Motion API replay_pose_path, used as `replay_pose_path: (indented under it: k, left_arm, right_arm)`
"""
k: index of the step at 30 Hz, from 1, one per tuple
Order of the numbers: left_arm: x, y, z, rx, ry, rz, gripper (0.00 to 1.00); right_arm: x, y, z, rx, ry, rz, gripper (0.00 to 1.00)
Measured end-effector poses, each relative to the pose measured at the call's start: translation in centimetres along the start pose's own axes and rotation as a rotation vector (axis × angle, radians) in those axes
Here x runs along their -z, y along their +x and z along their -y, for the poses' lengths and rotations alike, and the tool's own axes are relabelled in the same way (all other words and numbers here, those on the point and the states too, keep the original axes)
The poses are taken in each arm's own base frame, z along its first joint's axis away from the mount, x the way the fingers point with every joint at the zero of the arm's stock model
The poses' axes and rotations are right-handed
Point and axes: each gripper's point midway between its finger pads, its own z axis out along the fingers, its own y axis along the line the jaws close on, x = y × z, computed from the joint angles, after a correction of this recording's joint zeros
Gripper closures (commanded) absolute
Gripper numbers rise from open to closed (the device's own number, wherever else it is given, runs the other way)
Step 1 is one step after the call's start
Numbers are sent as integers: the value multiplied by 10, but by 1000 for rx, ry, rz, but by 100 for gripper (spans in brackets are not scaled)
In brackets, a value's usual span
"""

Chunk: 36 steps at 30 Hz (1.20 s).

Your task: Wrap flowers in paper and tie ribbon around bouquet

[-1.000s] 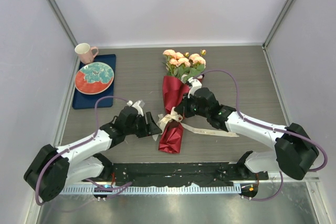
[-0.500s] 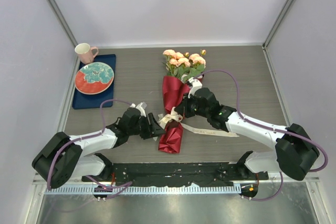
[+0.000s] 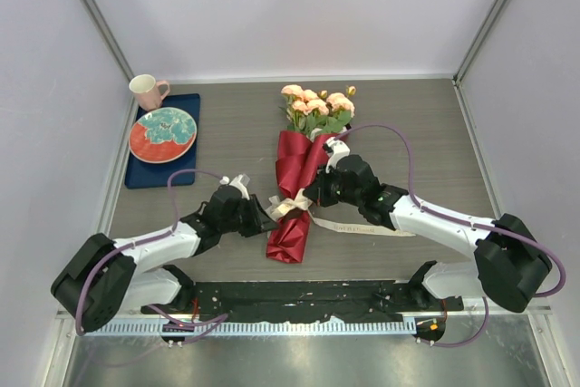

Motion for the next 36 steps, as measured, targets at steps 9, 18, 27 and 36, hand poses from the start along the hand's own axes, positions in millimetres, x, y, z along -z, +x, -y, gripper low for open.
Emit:
replay_pose_path:
  k: [9,18,27,36]
  left_arm:
    - [10,-8,-7,-50,-74,26,53]
    - [9,-13,-6,-65,-90,36,65]
    - [13,-20,-6,-87,-105,69,100]
    - [31,-11,-14,-63,-173,24,100]
  right_arm:
    - [0,0,-1,-3,-4,-1,100]
    - [0,1,-2,-3,-10,-5,100]
    - [0,-2,0,-23,8,8,100]
    - [-2,2,36,-149,187,84,100]
